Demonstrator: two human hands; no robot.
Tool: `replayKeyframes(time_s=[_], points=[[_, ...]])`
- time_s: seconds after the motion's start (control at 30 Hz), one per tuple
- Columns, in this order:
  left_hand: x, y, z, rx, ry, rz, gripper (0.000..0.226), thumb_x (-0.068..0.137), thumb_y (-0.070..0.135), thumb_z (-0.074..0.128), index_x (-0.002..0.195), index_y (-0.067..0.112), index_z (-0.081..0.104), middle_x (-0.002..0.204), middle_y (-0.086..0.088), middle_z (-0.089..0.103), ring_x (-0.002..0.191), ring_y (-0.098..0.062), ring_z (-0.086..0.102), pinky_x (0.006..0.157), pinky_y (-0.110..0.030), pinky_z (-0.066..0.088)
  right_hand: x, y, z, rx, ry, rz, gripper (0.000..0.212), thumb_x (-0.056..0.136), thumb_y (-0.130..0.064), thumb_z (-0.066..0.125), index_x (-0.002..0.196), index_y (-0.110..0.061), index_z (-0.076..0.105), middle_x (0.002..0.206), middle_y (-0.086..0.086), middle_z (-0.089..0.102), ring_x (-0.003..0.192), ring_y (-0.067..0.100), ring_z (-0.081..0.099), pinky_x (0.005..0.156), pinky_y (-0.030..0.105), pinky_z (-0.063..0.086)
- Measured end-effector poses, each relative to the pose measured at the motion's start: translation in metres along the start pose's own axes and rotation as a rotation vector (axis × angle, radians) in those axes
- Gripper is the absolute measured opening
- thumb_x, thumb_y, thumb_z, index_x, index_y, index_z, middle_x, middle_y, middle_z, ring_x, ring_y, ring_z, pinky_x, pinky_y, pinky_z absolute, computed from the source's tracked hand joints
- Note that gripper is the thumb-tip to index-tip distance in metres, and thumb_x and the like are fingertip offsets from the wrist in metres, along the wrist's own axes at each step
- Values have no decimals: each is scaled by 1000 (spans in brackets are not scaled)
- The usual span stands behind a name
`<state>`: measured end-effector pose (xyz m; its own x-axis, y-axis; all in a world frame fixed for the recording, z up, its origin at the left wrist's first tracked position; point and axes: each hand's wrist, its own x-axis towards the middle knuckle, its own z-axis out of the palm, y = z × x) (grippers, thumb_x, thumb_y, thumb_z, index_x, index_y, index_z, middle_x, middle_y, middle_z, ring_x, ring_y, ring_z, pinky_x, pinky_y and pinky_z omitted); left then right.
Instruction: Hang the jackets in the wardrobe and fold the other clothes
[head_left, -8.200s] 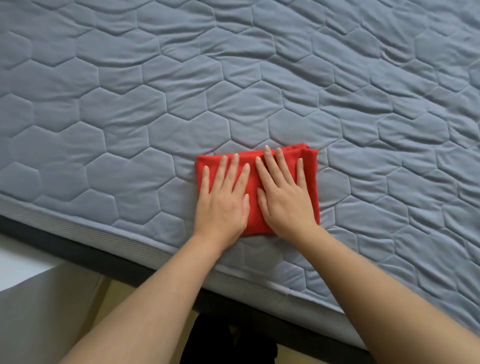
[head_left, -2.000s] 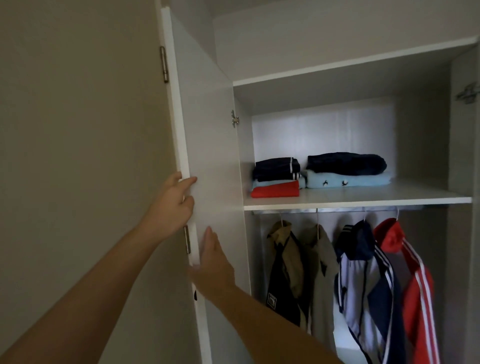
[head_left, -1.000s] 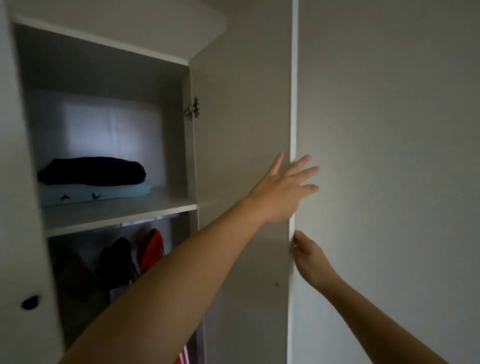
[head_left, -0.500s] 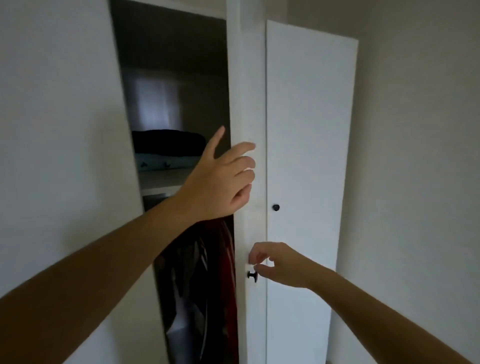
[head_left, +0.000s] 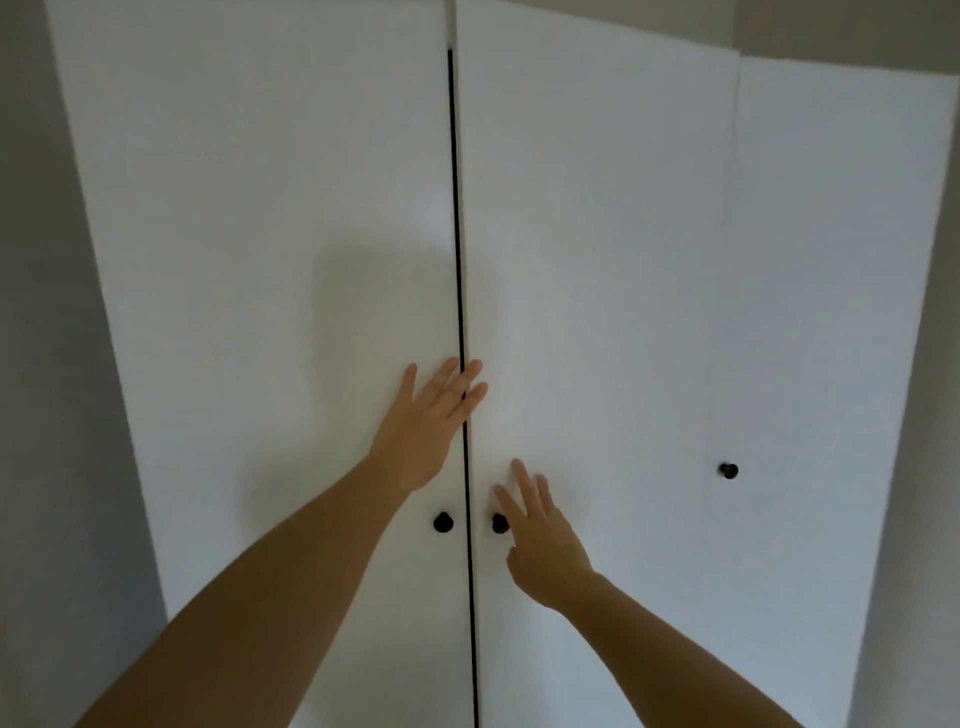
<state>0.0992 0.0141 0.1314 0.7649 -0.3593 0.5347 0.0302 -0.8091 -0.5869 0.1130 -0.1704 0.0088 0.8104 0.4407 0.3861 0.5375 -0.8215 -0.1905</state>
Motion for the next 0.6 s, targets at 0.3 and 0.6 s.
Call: replayKeyframes(time_s=[0.3, 0.6], points=[[27, 7, 34, 11, -45, -111, 77, 94, 12, 34, 148, 11, -21, 149, -10, -38, 141, -31, -27, 116, -56, -4, 46, 7, 8, -70, -167, 62, 84, 90, 0, 39, 152, -29, -9, 152, -11, -35, 147, 23, -15, 115, 46, 28], [35, 12, 52, 36, -53, -152, 82, 99, 38, 35, 143, 8, -28, 148, -12, -39, 139, -33, -32, 115, -58, -5, 53, -11, -33, 209, -50, -1, 64, 95, -17, 50, 152, -24, 20, 161, -10, -1, 148, 19, 9, 116, 36, 26]])
